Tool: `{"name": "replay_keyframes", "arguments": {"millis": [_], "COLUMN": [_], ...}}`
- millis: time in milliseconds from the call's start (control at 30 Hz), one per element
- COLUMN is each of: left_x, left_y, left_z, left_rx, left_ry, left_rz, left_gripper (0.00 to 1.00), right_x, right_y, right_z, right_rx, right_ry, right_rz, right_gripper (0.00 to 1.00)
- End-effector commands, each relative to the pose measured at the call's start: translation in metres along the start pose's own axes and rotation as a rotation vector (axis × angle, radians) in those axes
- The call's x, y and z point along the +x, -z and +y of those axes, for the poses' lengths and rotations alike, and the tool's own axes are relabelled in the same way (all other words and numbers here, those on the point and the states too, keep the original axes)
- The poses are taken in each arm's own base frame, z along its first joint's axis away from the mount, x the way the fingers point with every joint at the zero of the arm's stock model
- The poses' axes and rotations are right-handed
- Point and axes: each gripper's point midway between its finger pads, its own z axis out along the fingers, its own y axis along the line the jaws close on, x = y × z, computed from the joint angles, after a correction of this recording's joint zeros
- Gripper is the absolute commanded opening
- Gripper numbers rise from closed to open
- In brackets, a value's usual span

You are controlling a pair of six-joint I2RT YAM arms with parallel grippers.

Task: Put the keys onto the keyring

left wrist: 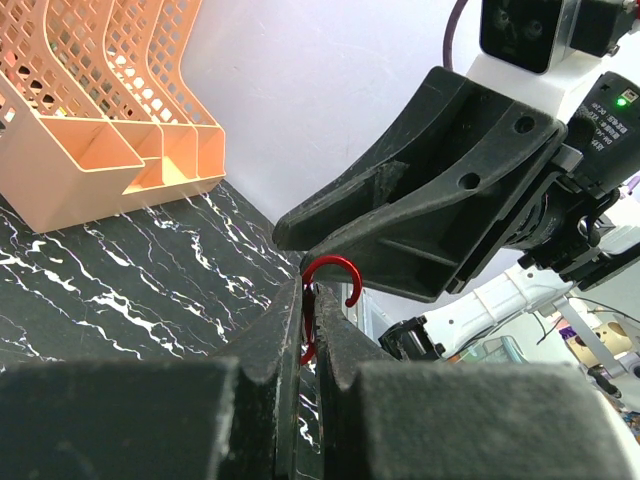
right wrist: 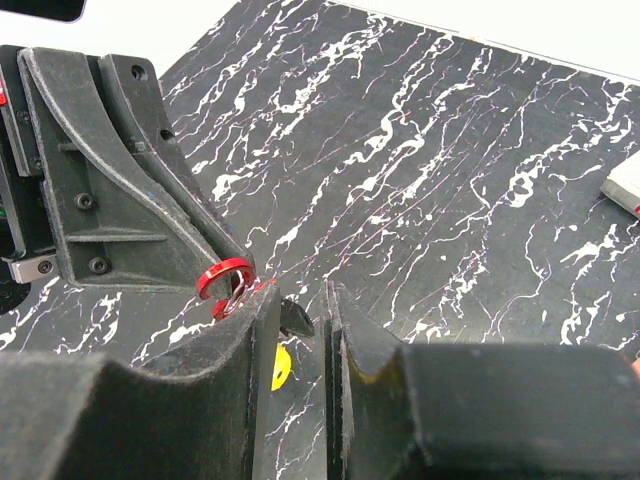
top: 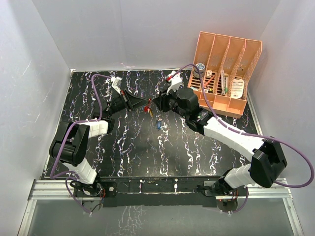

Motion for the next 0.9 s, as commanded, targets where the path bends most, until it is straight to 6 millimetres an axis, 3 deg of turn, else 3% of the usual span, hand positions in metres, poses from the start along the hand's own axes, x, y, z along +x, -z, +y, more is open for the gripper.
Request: {"name": "replay_keyframes", "arguments": {"millis": [0,133,200,500,733,867], "left_x": [-0.028,-0.028,-0.028,-0.020,-0.018,-0.017], "left_y": [-0.001,-0.001,0.000,0.004,0.005,0.006], "left_z": [-0.066,-0.066,-0.066,-0.062,-0.061,-0.061], "left_rx": [0.216,0.216,0.215,0.198,0.194,0.193], "left_ry": [-0.307,-0.307,-0.309,-0.302,-0.298,-0.297], "left_rz": [-0.089,-0.087,-0.087,-0.086,-0.085,-0.084], "left_gripper": [0.00,0.00,0.00,0.00,0.00,0.00], "right_x": [-0.031,-0.027,-0.019,0.046,0.099,0.119], "right_y": [0.006,0.005,0.005,0.012,-0.008,-0.018], "right_z": [0.002,-0.003,-0.015,-0.075,-0.082,-0.083], "right_rx": [0.001,0.021,0.079,0.250,0.228,0.211], "right_ry": [-0.006,-0.012,-0.037,-0.148,-0.144,-0.145], "right_rz": [-0.096,-0.088,-0.063,0.096,0.241,0.290], "right_gripper": [0.22,0.22,0.22,0.34,0.33,0.32]}}
